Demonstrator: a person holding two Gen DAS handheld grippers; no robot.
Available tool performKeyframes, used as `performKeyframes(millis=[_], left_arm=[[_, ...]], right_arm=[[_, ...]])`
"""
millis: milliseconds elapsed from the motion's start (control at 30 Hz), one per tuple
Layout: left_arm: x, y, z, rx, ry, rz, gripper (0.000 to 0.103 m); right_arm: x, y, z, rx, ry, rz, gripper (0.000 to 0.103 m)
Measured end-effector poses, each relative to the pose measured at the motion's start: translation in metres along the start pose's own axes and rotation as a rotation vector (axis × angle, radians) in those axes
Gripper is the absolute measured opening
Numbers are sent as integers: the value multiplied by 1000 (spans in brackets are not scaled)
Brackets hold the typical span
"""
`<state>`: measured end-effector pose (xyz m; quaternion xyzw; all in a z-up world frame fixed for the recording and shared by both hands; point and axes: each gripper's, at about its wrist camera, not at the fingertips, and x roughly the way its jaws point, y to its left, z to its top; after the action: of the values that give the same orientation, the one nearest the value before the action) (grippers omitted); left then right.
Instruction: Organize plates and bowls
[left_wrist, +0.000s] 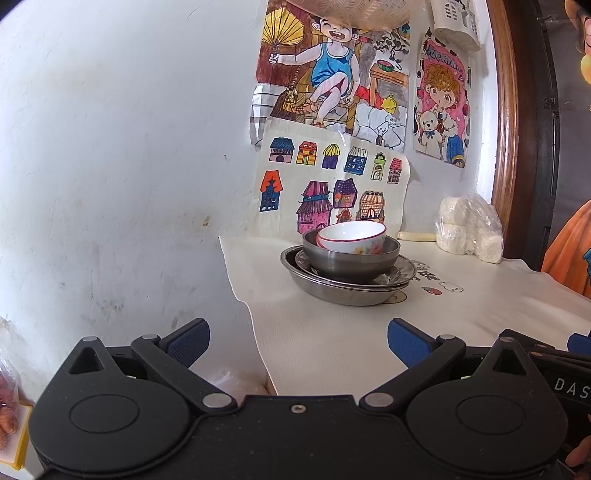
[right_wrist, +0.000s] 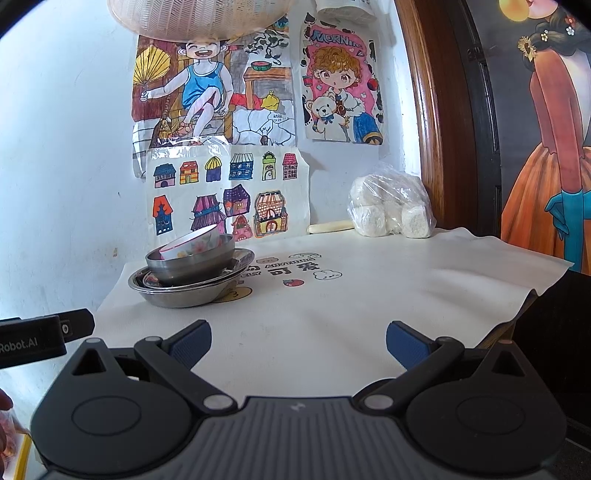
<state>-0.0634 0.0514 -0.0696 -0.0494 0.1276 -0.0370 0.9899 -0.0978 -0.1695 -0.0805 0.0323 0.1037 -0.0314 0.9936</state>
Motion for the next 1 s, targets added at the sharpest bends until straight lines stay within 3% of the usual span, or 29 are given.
performKeyframes(millis=[1000], left_arm=[[0, 5, 1, 21, 23, 8, 102]], right_arm=[[-1, 1, 2, -11, 4, 7, 103]])
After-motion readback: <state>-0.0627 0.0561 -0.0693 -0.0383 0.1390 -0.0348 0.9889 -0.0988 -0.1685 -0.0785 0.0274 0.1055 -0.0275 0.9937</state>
